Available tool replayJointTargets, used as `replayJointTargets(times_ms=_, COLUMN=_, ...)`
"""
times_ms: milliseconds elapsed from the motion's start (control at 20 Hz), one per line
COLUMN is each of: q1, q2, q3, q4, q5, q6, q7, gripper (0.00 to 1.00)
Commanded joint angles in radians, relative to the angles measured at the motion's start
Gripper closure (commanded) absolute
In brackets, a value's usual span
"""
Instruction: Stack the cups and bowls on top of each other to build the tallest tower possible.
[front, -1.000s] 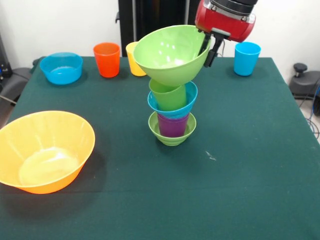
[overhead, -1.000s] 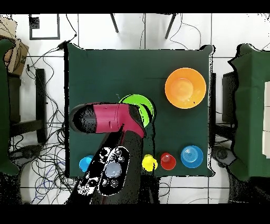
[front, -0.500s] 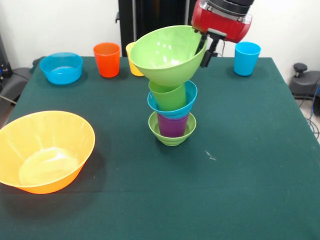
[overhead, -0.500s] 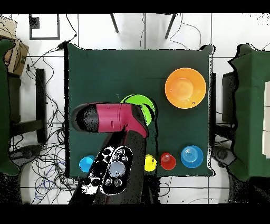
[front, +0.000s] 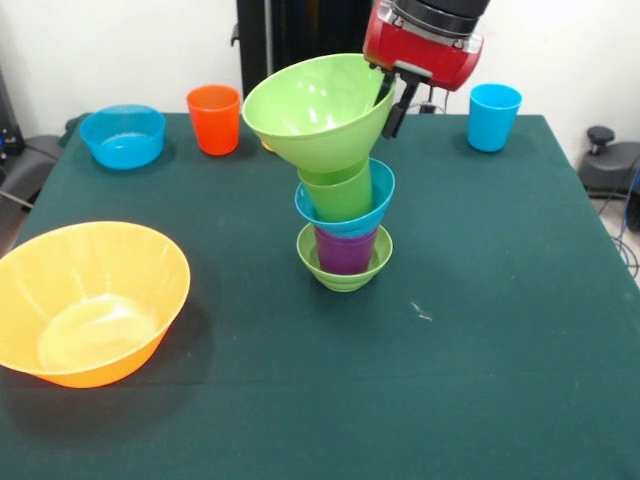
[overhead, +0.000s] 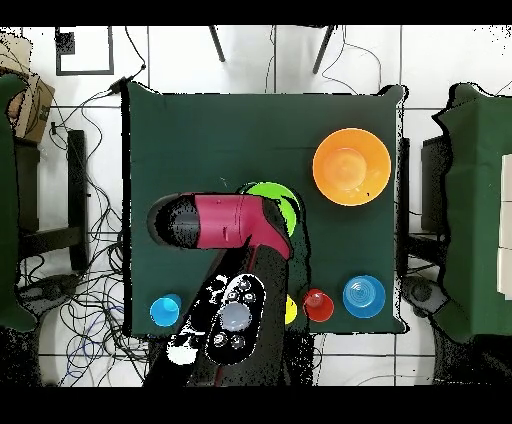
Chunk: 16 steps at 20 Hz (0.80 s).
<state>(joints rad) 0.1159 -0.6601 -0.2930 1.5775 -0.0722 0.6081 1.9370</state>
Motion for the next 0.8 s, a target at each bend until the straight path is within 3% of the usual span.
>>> replayJointTargets(times_ms=50, q1=-0.008, q2=0.057, q3=0.095, q4=0.013, q5=0.015, q6=-0.030, q7=0.123, gripper=1.00)
replayJointTargets(times_ms=800, q1=-0.006, q2=0.066, q3=0.102, q4=-0.010, q5=0.018, q6=-0.013, q7=0.117, gripper=1.00)
